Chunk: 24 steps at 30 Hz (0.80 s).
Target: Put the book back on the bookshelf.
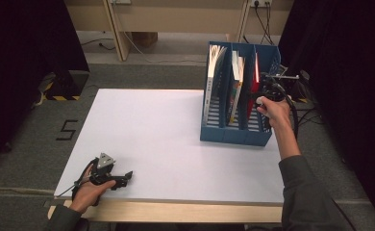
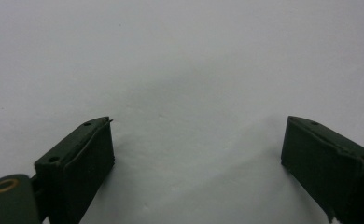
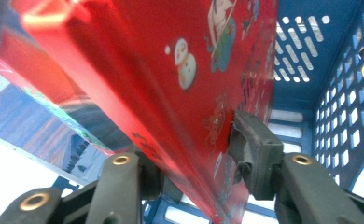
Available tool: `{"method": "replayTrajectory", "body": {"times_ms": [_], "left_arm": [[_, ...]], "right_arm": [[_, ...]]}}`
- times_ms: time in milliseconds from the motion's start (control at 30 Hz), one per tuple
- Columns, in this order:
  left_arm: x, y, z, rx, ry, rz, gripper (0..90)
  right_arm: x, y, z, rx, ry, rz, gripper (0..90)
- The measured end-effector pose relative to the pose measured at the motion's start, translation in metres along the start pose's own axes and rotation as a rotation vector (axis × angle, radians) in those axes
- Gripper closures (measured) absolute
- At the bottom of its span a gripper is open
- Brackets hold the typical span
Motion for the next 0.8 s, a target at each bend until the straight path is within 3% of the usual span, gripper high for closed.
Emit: {"method": "replayTrajectory", "body": {"times_ms": [67, 133, 167, 233, 267, 333, 433, 567, 700, 800], "left_arm": [[0.000, 0.000, 0.000, 0.001, 0.001, -0.001, 8.5], [0.000, 0.000, 0.000, 0.000, 0.000, -0.002, 8.5], [0.000, 0.000, 0.000, 0.000, -0.002, 0.000, 8.6], [-0.002, 0.004, 0.002, 0.004, -0.024, 0.034, 12.9], [-0.004, 0.010, 0.005, 0.026, -0.043, 0.076, 17.4], [-0.006, 0.016, 0.006, 0.027, -0.056, 0.113, 13.3], [-0.004, 0.020, 0.002, -0.001, -0.028, 0.103, 14.0], [-0.004, 0.020, 0.002, 0.005, -0.029, 0.109, 13.1], [-0.006, 0.029, 0.004, 0.048, -0.044, 0.187, 13.7], [-0.005, 0.031, 0.003, 0.008, -0.043, 0.159, 12.9]], "right_arm": [[0.000, 0.000, -0.003, 0.008, 0.012, 0.003, 54.1], [-0.002, -0.002, -0.007, -0.034, 0.015, -0.007, 49.4], [-0.005, -0.003, -0.007, -0.033, 0.004, -0.004, 49.4], [-0.009, -0.004, -0.010, -0.030, -0.008, 0.019, 47.3], [-0.011, -0.004, -0.012, -0.033, -0.008, 0.018, 44.8], [-0.016, -0.003, -0.018, -0.037, -0.008, 0.039, 41.3], [-0.022, -0.003, -0.029, -0.065, -0.013, 0.039, 37.6], [-0.030, 0.000, -0.046, -0.081, -0.028, 0.046, 33.7], [-0.037, 0.008, -0.068, -0.122, -0.037, 0.059, 30.3], [-0.043, 0.015, -0.085, -0.149, -0.035, 0.058, 27.2]]}}
Point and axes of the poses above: each handheld gripper's, and its own axes: x roughly forward along the jaws, z roughly out of its top, y roughly to its left, the point moved 8 cm from there along x, roughly forward along the jaws, and after that the axes turned 5 degrees about -z, right-handed, at the moved point
